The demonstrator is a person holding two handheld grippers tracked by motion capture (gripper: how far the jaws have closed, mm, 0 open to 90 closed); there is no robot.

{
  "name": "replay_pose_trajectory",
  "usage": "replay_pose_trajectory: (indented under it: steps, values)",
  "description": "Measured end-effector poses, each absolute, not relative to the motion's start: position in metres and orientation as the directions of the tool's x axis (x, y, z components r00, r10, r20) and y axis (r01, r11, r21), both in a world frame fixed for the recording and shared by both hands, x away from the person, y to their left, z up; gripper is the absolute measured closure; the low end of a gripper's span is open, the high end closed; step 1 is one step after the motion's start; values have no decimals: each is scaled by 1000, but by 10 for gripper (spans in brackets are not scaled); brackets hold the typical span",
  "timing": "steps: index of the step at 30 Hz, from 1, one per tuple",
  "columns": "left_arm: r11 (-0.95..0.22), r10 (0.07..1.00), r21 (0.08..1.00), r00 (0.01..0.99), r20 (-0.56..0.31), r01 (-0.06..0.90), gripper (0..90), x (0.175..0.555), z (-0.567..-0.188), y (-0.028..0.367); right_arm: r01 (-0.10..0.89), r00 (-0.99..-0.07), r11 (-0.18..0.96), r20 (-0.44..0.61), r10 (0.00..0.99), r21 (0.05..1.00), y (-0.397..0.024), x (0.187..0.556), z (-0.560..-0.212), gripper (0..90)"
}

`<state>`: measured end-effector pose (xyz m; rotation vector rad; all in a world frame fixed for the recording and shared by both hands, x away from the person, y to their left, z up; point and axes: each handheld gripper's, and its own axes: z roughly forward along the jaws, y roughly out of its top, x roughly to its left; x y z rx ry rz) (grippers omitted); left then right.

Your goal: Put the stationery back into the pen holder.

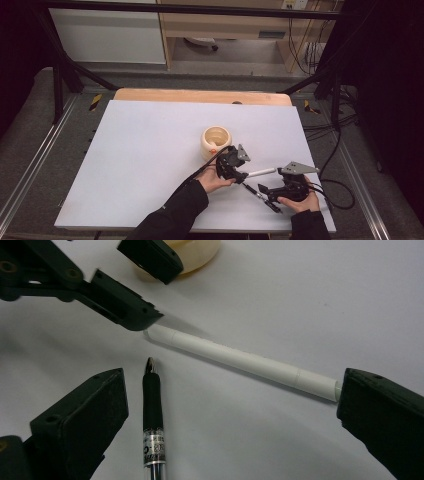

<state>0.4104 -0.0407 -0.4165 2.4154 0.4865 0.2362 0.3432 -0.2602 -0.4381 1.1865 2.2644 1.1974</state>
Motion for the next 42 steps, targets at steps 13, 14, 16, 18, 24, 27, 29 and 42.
replay_pose_trajectory:
  steps: [13, 14, 16, 18, 24, 27, 29, 42]
  values:
    - [-743, 348, 616, 937, 23, 261, 678, 420, -431, -60, 525, -609, 307, 99, 787, 793, -260, 342, -438, 8]
    - [-746, 344, 613, 939, 21, 260, 686, 421, -432, -60, 526, -609, 307, 99, 787, 793, -260, 342, -438, 8]
    - [-752, 335, 608, 942, 20, 254, 705, 421, -434, -61, 527, -610, 308, 100, 786, 792, -260, 343, -438, 8]
    - [-756, 328, 605, 945, 20, 249, 724, 421, -436, -62, 526, -611, 311, 98, 785, 791, -259, 343, -438, 8]
    - [-762, 329, 596, 944, 15, 255, 756, 423, -438, -63, 525, -611, 311, 97, 786, 792, -260, 343, -439, 8]
    - [-754, 336, 600, 942, 3, 267, 758, 424, -438, -63, 528, -612, 311, 100, 784, 790, -259, 343, -439, 8]
    - [-757, 336, 597, 942, 5, 266, 760, 424, -438, -63, 528, -612, 311, 100, 784, 790, -259, 343, -439, 8]
    - [-752, 343, 594, 939, -16, 285, 787, 424, -433, -60, 527, -614, 314, 98, 783, 790, -259, 343, -439, 9]
